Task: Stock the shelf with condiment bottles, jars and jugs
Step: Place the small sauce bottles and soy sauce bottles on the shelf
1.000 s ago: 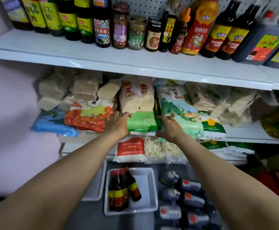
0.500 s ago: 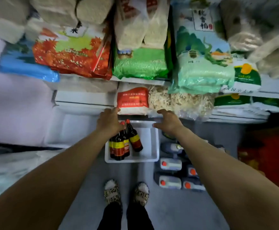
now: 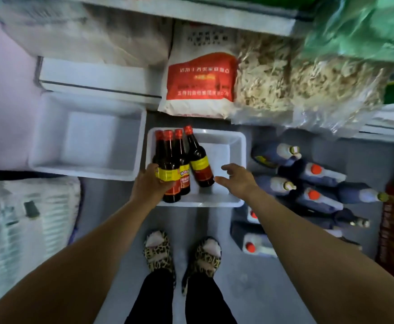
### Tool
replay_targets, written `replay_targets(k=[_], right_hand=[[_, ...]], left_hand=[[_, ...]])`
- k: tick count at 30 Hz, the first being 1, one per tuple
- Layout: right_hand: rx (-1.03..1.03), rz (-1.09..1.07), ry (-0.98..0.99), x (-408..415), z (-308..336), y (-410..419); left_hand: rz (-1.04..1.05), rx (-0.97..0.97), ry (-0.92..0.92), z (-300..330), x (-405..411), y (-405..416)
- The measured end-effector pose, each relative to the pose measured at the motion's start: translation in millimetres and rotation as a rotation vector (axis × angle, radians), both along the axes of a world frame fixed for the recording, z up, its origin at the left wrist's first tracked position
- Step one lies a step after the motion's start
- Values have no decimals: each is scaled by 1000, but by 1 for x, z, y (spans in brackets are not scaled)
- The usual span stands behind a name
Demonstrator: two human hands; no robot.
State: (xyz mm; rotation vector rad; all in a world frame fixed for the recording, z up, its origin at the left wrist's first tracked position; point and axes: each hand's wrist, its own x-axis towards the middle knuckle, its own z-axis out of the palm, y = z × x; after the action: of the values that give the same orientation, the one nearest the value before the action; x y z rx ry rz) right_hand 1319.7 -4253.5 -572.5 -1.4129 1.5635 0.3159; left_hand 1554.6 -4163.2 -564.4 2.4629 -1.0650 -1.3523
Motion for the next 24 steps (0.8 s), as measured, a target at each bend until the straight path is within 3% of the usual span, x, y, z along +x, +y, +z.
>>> replay_targets(k=[7, 13, 20, 24], right_hand=[[16, -309, -222, 21, -131, 12], [-101, -449, -332, 35, -221, 24], [-357, -443, -378, 46, -282, 27], [-334, -357, -286, 51, -299, 15]], left_hand=[[186, -21, 84, -125, -7, 23], [230, -176, 111, -202, -15, 31], [400, -322, 37, -253, -38, 41], [448, -336, 0, -262, -48, 37]])
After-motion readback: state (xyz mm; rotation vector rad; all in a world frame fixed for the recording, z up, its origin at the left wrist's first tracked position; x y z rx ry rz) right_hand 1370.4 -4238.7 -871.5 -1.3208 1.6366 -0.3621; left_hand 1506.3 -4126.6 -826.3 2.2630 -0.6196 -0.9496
